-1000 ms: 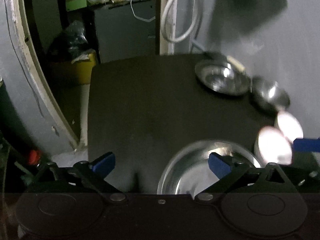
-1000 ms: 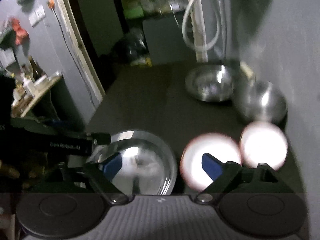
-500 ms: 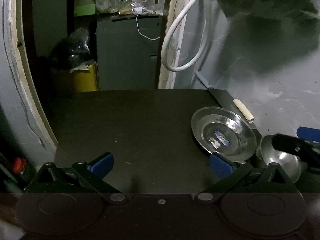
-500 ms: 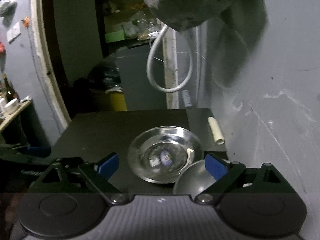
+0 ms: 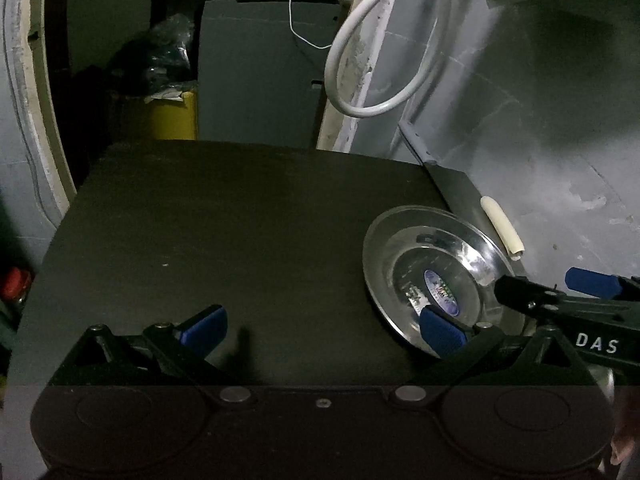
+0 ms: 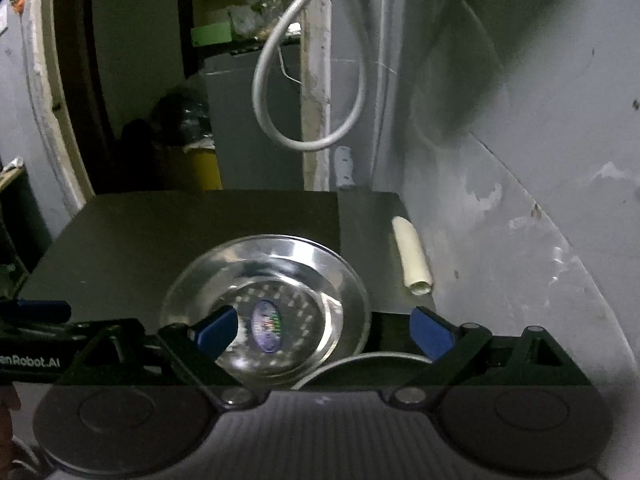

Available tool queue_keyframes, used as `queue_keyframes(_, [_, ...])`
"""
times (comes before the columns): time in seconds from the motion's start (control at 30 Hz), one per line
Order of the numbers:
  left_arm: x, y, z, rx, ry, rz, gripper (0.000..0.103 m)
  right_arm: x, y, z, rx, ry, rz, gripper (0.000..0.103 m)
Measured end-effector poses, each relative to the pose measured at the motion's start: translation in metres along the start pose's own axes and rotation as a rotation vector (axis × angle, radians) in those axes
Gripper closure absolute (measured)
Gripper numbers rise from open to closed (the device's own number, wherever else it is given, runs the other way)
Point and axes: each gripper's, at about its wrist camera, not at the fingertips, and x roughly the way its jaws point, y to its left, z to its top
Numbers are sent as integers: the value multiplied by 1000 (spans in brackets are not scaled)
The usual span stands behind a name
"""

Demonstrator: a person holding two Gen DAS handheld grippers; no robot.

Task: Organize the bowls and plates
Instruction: 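Move both grippers to the blue-labelled steel plate and grasp its rim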

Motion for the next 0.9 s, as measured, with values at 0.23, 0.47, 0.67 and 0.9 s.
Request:
queue_keyframes(0.23, [19,-12,6,-25,20,-46,10,22,-3,-1,-8,68,-4,14])
queue_keyframes(0.47, [33,-12,10,-46,69,-92,46,35,1,-1,-46,97,15,16])
queue_keyframes(0.67, [41,-10,13,-53,116,-124,70,40,11,1,-109,138,50,20])
queue_keyframes(0.9, [36,4,12,-56,140,-114,80,37,18,5,-107,164,122,34])
